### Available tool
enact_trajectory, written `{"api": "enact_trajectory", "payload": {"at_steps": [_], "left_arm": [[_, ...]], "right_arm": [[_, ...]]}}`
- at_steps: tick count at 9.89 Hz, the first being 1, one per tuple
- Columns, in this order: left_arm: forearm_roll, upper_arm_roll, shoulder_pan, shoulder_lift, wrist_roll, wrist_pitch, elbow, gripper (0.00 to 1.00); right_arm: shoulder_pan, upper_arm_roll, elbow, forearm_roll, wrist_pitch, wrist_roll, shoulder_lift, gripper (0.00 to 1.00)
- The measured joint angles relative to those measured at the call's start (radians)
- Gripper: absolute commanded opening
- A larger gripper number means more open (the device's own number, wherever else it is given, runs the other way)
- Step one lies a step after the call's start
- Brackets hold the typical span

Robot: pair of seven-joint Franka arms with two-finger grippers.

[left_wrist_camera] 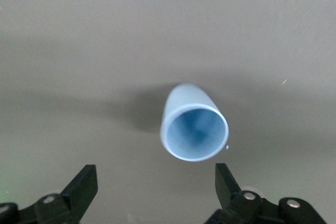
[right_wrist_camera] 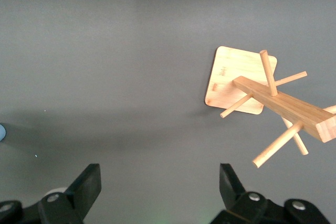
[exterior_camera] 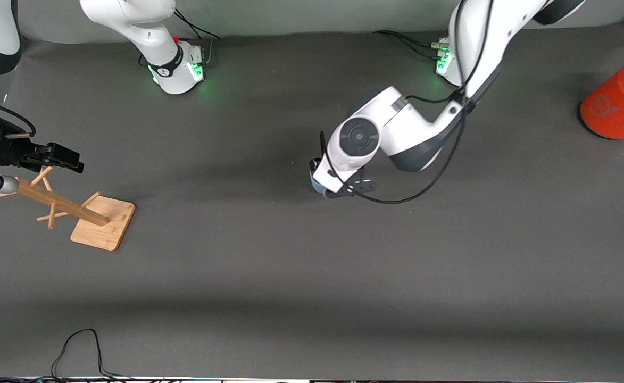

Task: Rotate and upright cup with both arms
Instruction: 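Rotate the blue cup upright and set it down with the left gripper, then release the blue cup and raise the left gripper away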

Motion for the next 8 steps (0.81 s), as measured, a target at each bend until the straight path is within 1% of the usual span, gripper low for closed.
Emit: {"api": "enact_trajectory", "payload": {"at_steps": [1,3,6,8], "left_arm": [[0.043,0.012,0.029,-0.037,0.012,-0.037,0.023,1.00],[0.112,0.019,0.138,-0.102,0.086,-0.158,0.062,1.00],[0.115,0.021,0.336,-0.190,0.280,-0.247,0.071,1.00],[0.113,0.020,0.413,-0.227,0.388,-0.308,0.070,1.00]], "right_arm": [[0.001,0.000,0.002,0.000,0.005,0.000,0.003,1.00],[0.001,0.000,0.010,-0.001,0.007,0.000,0.006,1.00],[0.002,0.001,0.013,-0.002,0.007,0.000,0.008,1.00],[0.002,0.001,0.013,-0.002,0.007,0.000,0.008,1.00]]}}
